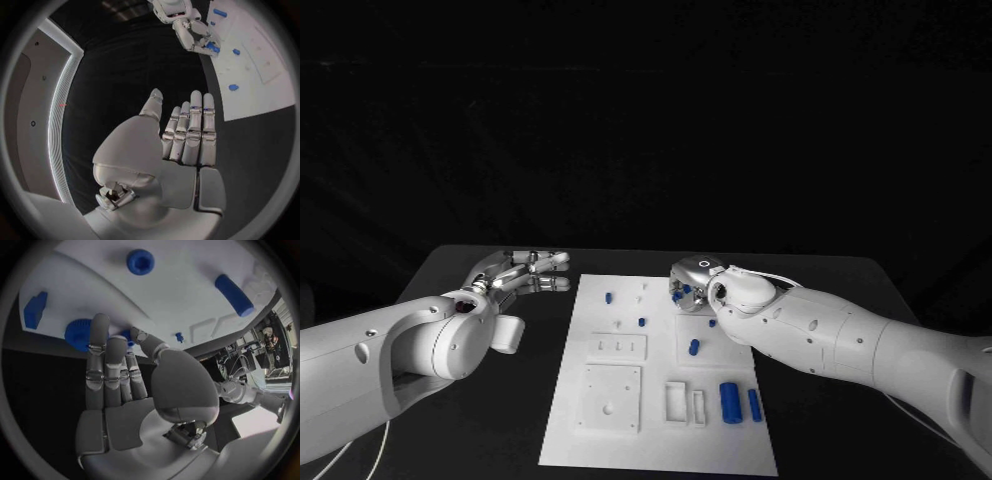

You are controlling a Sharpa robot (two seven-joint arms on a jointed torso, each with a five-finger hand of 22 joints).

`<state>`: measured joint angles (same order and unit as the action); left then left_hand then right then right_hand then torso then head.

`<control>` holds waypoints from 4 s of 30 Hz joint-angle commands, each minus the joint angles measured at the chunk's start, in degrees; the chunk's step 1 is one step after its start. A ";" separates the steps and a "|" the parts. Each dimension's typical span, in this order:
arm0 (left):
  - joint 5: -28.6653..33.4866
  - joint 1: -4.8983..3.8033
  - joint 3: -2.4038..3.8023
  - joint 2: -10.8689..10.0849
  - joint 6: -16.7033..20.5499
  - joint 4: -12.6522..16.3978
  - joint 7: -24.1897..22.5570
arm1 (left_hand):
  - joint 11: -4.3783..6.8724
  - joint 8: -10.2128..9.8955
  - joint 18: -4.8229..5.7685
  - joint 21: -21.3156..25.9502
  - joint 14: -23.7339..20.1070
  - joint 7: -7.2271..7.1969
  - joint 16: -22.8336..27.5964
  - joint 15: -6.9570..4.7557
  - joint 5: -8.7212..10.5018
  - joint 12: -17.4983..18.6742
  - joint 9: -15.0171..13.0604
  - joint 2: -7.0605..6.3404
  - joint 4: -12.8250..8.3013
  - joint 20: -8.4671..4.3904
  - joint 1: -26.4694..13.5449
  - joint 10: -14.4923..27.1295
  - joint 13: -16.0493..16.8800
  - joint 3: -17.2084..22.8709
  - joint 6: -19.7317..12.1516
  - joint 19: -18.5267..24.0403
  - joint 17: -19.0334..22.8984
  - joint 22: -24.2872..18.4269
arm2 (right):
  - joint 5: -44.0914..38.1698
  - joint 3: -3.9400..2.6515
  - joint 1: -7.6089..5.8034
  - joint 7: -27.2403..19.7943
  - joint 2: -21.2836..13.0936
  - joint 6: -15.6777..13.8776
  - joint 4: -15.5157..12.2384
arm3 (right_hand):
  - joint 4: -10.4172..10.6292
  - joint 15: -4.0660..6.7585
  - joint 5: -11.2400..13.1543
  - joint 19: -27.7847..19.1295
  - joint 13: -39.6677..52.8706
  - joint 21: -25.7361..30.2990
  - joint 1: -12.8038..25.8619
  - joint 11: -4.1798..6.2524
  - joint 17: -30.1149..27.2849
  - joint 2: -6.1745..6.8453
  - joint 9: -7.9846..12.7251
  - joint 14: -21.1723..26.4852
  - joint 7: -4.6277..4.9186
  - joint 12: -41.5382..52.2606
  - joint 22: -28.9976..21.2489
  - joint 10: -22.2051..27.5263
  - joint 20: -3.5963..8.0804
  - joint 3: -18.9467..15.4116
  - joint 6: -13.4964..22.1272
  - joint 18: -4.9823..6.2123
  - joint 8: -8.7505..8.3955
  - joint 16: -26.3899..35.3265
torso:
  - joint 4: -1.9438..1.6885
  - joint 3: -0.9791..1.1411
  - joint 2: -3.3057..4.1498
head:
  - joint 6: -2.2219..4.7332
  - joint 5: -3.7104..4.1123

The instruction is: Assemble the parts on the task board

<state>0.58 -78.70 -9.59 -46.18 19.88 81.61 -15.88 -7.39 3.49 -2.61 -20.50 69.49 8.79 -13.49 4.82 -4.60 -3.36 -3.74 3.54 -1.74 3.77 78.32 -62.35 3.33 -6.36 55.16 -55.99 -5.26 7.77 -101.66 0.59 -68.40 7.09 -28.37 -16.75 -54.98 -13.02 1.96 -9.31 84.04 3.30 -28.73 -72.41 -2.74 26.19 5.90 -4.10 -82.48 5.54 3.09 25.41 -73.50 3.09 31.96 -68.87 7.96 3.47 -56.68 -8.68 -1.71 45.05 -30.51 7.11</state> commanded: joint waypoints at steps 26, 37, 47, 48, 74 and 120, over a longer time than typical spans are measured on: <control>0.41 -0.21 0.01 0.35 -0.56 -0.24 -0.18 | 0.01 0.11 0.14 -0.25 -0.20 0.15 -0.21 -0.07 0.11 -0.10 -0.04 -0.21 0.23 0.03 -0.22 0.41 0.07 0.08 -0.20 0.20 0.00 -0.25 | -3.20 -0.37 -0.04 8.59 2.06 -10.13 -2.26 | -0.61 1.69 0.40 0.01 0.19 -1.67 -0.43 0.97 -0.45 -0.96 -0.03 0.50 -0.80 0.26 7.16 -2.79 1.88 1.75 -3.10 -1.41 0.19 -1.16 | -0.41 -0.28 0.51 | 1.51 -0.64; 0.41 -0.22 0.06 0.86 -0.72 -0.24 -0.16 | -0.01 0.12 0.14 -0.34 -0.29 0.13 -0.18 -0.03 0.09 -0.10 -0.05 -0.18 0.18 0.07 -0.26 0.46 0.08 0.12 -0.21 0.29 0.03 -0.38 | -3.41 -1.23 0.25 8.98 5.64 -9.84 1.14 | -0.61 1.67 0.48 -0.03 0.19 -1.35 -0.47 0.96 -0.51 -0.99 -0.03 0.52 -0.78 0.25 8.10 -2.77 1.87 1.78 -3.09 -1.40 0.19 -1.19 | -0.73 -0.34 0.73 | 1.68 -0.25; 0.40 -0.25 0.11 0.91 -0.59 -0.09 -0.15 | -0.05 0.10 0.15 -0.40 -0.28 0.11 -0.19 -0.03 0.12 -0.09 -0.04 -0.21 0.10 0.07 -0.22 0.51 0.07 0.12 -0.21 0.33 0.03 -0.45 | -3.37 -1.64 0.44 9.79 7.46 -9.99 2.48 | -0.66 1.71 0.38 0.06 0.19 -1.13 -0.55 0.96 -0.55 -0.99 -0.02 0.51 -0.79 0.25 8.43 -2.79 1.88 1.68 -3.13 -1.38 0.18 -1.21 | -1.16 -0.55 1.03 | 1.58 -0.06; 0.40 -0.26 0.12 0.90 -0.58 -0.07 -0.15 | -0.05 0.10 0.15 -0.40 -0.28 0.11 -0.19 -0.03 0.12 -0.09 -0.04 -0.21 0.10 0.07 -0.22 0.51 0.07 0.12 -0.21 0.33 0.03 -0.45 | -3.38 -1.66 0.45 9.87 7.57 -9.99 2.58 | -0.66 1.71 0.38 0.06 0.19 -1.13 -0.55 0.96 -0.55 -0.99 -0.02 0.51 -0.79 0.25 8.43 -2.79 1.88 1.68 -3.13 -1.38 0.18 -1.21 | -1.17 -0.58 1.09 | 1.56 -0.01; 0.25 -0.62 0.13 1.43 -0.60 -0.41 -0.10 | -0.06 0.11 0.13 -0.57 -0.30 0.09 -0.20 -0.02 0.13 -0.10 -0.04 -0.22 0.07 0.08 -0.27 0.63 0.07 0.14 -0.28 0.40 0.03 -0.59 | -3.40 -1.74 0.48 10.56 8.37 -9.96 3.53 | -0.76 1.67 0.37 0.11 0.18 -0.48 -0.54 0.92 -0.64 -0.92 0.03 0.53 -0.76 0.25 9.38 -2.67 1.88 1.75 -3.05 -1.44 0.17 -1.23 | -1.61 -0.97 1.72 | 1.48 0.46; -0.61 -0.66 0.13 0.07 -0.26 -1.81 -0.24 | -0.42 0.12 -0.04 -0.72 -0.45 0.18 -0.11 0.20 0.10 -0.10 -0.04 -0.51 -0.06 0.30 -0.27 1.27 0.08 0.27 -0.39 0.60 0.05 -0.87 | 7.39 -7.53 0.17 6.28 -2.70 -12.68 -7.02 | 6.25 -0.36 2.20 2.38 0.40 3.91 -3.25 -0.82 1.64 3.85 0.45 -0.23 1.27 1.09 -5.00 2.61 -0.50 -12.71 7.63 -0.87 0.19 4.73 | 0.11 -0.50 1.59 | 2.97 0.12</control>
<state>0.64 -79.10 -9.52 -46.05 19.94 79.72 -15.62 -7.80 3.49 -2.61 -20.94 69.29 9.00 -13.49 5.02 -4.61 -3.36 -3.73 3.31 -1.75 3.98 78.10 -61.52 3.31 -6.37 54.95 -55.78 -5.27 6.96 -96.89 -6.61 -68.21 14.65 -29.93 -31.15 -61.02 -6.69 1.02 -6.89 83.93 3.48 -24.60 -75.99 -4.07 27.74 9.93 -3.55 -82.70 6.64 3.59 20.45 -68.77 2.16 18.61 -60.72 7.84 3.64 -52.18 -9.20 -2.42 46.78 -27.74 7.41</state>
